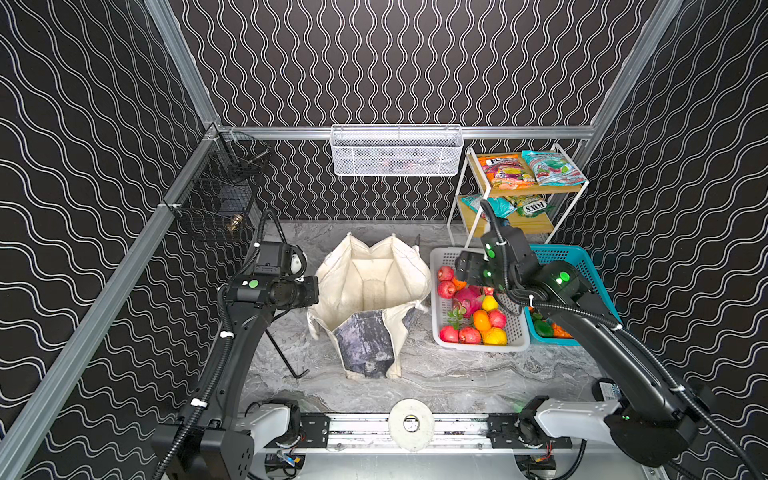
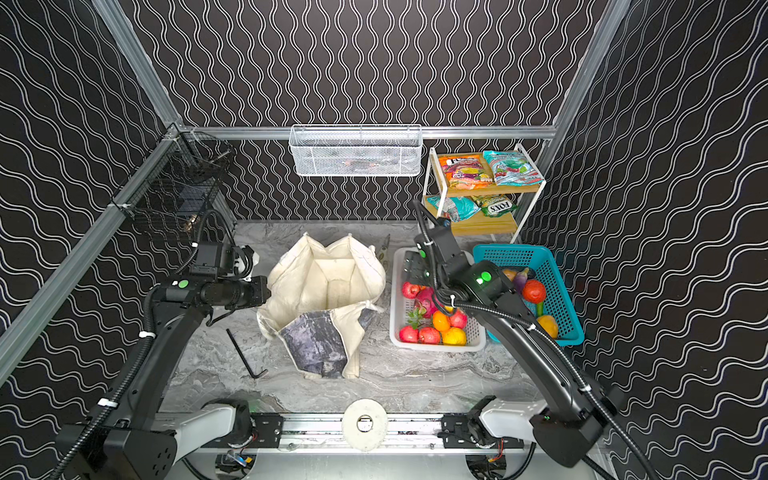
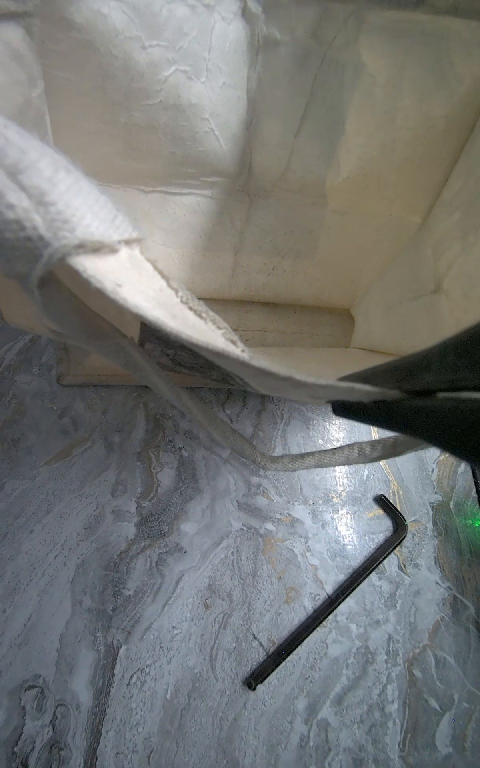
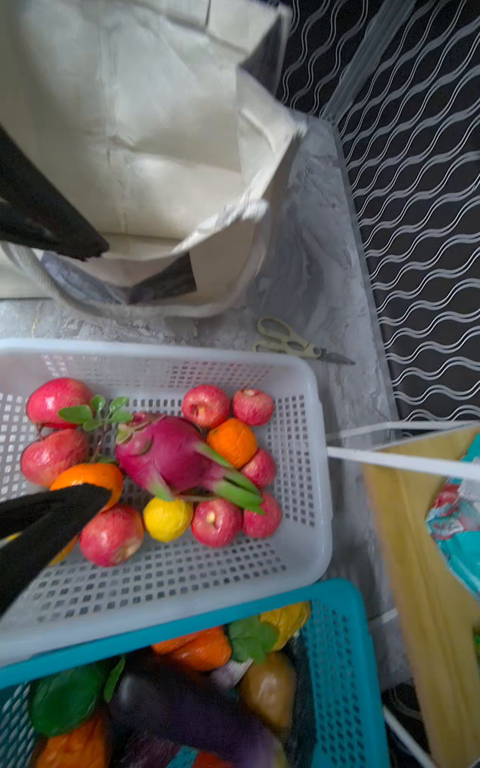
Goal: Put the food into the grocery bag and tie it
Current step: 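Hold the bag rim open with the left gripper while the right gripper releases and withdraws, then grasp the orange with leaves in the white basket with the right gripper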
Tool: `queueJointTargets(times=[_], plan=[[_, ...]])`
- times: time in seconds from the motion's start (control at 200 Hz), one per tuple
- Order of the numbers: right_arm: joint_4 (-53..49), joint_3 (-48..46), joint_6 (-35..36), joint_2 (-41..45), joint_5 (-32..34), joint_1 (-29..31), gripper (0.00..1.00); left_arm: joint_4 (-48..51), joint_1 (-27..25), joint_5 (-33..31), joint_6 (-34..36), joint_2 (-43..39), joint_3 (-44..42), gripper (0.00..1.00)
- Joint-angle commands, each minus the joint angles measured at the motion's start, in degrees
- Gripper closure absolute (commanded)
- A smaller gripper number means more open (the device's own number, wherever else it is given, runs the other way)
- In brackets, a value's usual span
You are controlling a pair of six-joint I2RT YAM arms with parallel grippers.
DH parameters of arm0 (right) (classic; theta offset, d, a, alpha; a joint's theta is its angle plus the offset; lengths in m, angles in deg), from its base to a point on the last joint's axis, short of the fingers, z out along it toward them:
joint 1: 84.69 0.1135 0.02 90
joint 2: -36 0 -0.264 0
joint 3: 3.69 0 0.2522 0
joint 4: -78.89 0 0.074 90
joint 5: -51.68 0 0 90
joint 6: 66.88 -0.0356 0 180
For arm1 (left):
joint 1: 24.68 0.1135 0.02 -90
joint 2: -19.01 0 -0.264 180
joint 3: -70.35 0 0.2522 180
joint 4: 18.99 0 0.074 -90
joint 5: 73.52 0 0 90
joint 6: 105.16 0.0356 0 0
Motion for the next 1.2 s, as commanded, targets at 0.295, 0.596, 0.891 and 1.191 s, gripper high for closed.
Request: queueJointTargets(times=[0.295, 0.596, 0.891, 1.191], plan=[[-2.25, -17.28, 0.44, 6.67, -4.06, -4.55, 0.1, -1.8, -0.02, 2.32, 1.43, 0.17, -1.17, 1.0], [0.52, -22.94, 1.9, 4.31, -4.1, -5.69, 0.11, -0.98, -0.02, 1.9, 1.7, 0.14, -0.44, 1.0], [3.96, -26.58, 6.97, 0.06, -5.79, -8.24, 0.16, -1.8, -0.02, 2.05, 1.53, 0.37, -0.99, 1.0], [6.05, -26.02, 8.51, -5.86, -7.51, -9.82, 0.2, -1.94, -0.19, 1.74, 1.77, 0.53, -1.43, 1.0]])
